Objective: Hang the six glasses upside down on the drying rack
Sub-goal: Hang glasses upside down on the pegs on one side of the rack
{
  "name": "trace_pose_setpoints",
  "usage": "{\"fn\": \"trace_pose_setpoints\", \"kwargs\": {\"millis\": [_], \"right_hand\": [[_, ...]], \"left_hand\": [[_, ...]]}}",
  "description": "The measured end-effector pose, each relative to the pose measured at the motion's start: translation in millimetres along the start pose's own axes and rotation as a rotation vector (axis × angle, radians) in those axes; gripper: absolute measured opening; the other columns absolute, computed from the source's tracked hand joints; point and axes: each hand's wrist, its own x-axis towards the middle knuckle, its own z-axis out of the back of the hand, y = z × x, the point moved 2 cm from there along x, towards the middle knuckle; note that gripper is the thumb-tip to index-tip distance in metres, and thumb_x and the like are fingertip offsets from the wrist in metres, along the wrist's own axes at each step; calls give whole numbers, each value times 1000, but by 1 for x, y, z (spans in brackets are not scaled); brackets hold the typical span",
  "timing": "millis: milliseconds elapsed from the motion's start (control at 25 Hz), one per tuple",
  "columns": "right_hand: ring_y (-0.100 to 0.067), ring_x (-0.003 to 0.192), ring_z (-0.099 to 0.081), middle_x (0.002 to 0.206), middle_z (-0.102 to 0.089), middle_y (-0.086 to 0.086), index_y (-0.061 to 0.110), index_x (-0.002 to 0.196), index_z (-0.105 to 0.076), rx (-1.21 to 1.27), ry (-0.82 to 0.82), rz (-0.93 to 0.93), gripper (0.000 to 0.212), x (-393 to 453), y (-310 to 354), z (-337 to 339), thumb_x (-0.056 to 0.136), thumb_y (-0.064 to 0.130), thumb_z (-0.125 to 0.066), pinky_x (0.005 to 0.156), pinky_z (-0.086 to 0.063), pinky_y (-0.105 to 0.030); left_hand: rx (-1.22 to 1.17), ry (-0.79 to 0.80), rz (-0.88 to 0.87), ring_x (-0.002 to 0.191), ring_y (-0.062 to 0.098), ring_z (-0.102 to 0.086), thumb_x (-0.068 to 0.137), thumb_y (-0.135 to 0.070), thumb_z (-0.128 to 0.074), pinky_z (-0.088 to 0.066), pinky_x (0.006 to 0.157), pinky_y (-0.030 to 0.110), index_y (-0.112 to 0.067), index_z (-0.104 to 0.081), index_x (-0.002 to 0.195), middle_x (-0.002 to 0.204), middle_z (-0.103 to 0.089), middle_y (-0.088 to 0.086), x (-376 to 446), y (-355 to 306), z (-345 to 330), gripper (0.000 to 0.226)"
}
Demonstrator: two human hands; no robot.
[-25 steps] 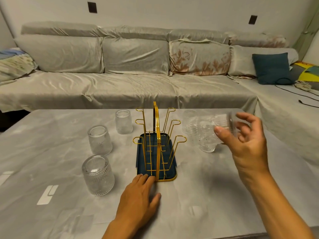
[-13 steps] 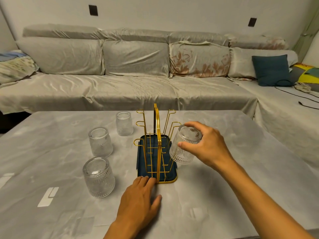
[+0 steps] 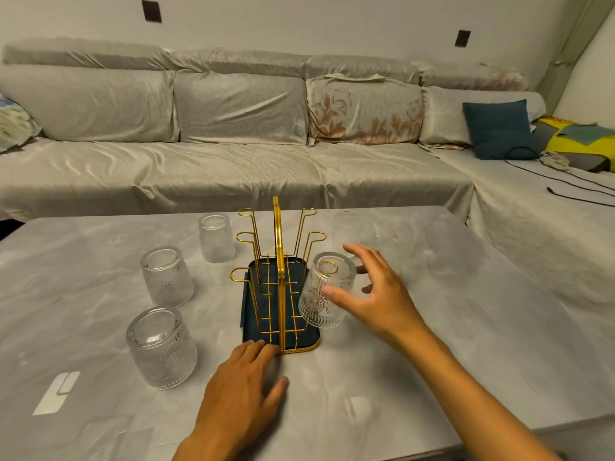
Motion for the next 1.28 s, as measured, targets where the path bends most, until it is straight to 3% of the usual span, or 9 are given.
{"fn": "trace_pose_setpoints", "kwargs": {"millis": [80, 160, 320, 440, 560, 760, 920, 1040, 1280], "right_hand": [[-4, 91, -57, 112, -58, 17, 37, 114, -51, 138, -299, -122, 46, 3, -27, 19, 75, 59, -62, 63, -47, -16], [-17, 92, -61, 107, -60, 7, 30, 110, -49, 184, -521, -375, 44, 14, -68, 30, 72, 46, -67, 63, -45, -22], [-29, 111, -53, 134, -47, -8, 19, 139, -27, 244, -258, -673, 91, 36, -131, -1, 66, 23, -81, 90, -46, -41], [-30, 99, -60, 123, -60, -9, 20, 130, -38, 204, -290, -698, 86, 40, -154, -25, 58, 28, -82, 85, -51, -40], [-31, 91, -61, 113, -63, -10, 19, 120, -42, 91, -271, -736, 81, 46, -158, -28, 51, 34, -83, 79, -52, -40], [-24, 93, -59, 117, -55, -9, 21, 117, -55, 111, -197, -461, 75, 55, -127, 5, 51, 38, -87, 72, -53, -33], [-16, 85, -63, 108, -62, -1, 28, 110, -58, 188, -306, -253, 68, 72, -66, 48, 52, 51, -85, 68, -53, -30], [-14, 91, -63, 107, -61, 8, 31, 111, -55, 242, -318, -150, 72, 92, -14, 72, 50, 56, -84, 73, -56, -38], [-10, 89, -61, 103, -66, 6, 28, 112, -65, -102, -76, -37, 67, 117, 44, 53, 52, 51, -84, 75, -51, -27]], "left_hand": [[-11, 21, 8, 135, 9, -31, 85, -66, -36, -39, 104, 29, -41, -32, 135, 147, -36, -13, 1, -1, 0, 56], [-22, 56, 17, 137, 9, -27, 86, -65, -39, -38, 106, 31, -43, -31, 137, 150, -33, -14, 2, 0, 1, 56], [-145, 91, 75, 133, 7, -34, 84, -56, -53, -40, 104, 33, -43, -56, 115, 141, -42, -20, 6, 4, 12, 35], [-329, -26, 195, 97, 6, -60, 80, -44, -66, -52, 81, 26, -33, -61, 75, 108, -63, -20, 13, 6, 18, 13], [-367, -140, 221, 78, 3, -58, 80, -32, -71, -46, 61, 10, -32, -56, 78, 91, -61, -17, 17, 9, 18, 15], [-463, -208, 284, 75, 6, -62, 78, -31, -74, -46, 60, 13, -33, -56, 84, 84, -65, -12, 23, 14, 15, 19], [-536, -242, 305, 78, 4, -64, 79, -31, -74, -45, 60, 9, -34, -62, 89, 84, -68, -14, 28, 18, 14, 16], [-515, -260, 280, 77, -3, -61, 81, -30, -71, -42, 62, 4, -34, -69, 99, 89, -66, -18, 28, 18, 11, 19], [-507, -329, 314, 71, -3, -62, 82, -26, -70, -41, 57, 0, -26, -75, 97, 92, -74, -11, 27, 20, 11, 16]]}}
